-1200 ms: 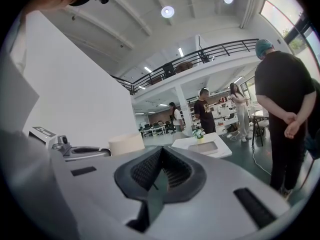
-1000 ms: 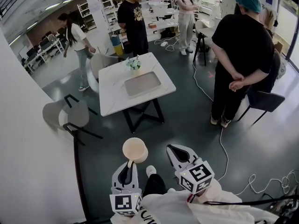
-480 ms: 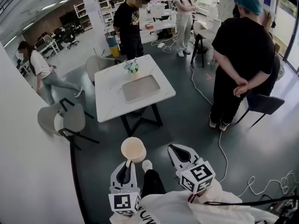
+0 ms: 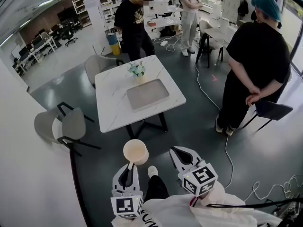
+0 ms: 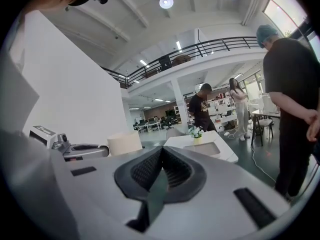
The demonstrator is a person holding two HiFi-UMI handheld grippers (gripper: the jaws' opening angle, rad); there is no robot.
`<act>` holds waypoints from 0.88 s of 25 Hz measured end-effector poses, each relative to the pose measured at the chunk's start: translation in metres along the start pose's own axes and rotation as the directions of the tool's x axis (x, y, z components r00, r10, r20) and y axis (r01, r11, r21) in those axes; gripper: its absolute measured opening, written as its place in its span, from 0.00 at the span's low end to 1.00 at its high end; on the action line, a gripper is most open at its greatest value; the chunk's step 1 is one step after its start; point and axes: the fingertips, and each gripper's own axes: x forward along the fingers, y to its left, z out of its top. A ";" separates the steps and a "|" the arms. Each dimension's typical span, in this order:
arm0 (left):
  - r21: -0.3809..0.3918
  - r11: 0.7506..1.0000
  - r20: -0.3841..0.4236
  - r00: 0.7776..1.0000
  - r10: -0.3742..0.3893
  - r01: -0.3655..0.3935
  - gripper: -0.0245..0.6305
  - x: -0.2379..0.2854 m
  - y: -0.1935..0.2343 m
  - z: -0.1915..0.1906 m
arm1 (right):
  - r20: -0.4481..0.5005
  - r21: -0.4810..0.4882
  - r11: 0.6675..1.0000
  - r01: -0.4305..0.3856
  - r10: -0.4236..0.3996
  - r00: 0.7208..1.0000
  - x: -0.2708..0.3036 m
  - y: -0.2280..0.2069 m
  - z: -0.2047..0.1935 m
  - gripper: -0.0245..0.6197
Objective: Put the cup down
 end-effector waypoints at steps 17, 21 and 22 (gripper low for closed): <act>-0.004 0.998 -0.025 0.998 -0.058 0.058 0.11 0.133 0.127 0.023 | -0.039 0.001 0.998 0.055 -0.055 0.998 0.178 -0.022 0.041 0.05; -0.007 0.998 -0.014 0.998 -0.068 0.068 0.11 0.157 0.152 0.030 | -0.037 -0.016 0.998 0.060 -0.061 0.997 0.209 -0.022 0.054 0.05; -0.008 0.997 -0.011 0.997 -0.075 0.075 0.11 0.163 0.157 0.031 | -0.034 -0.017 0.998 0.065 -0.065 0.997 0.215 -0.022 0.057 0.05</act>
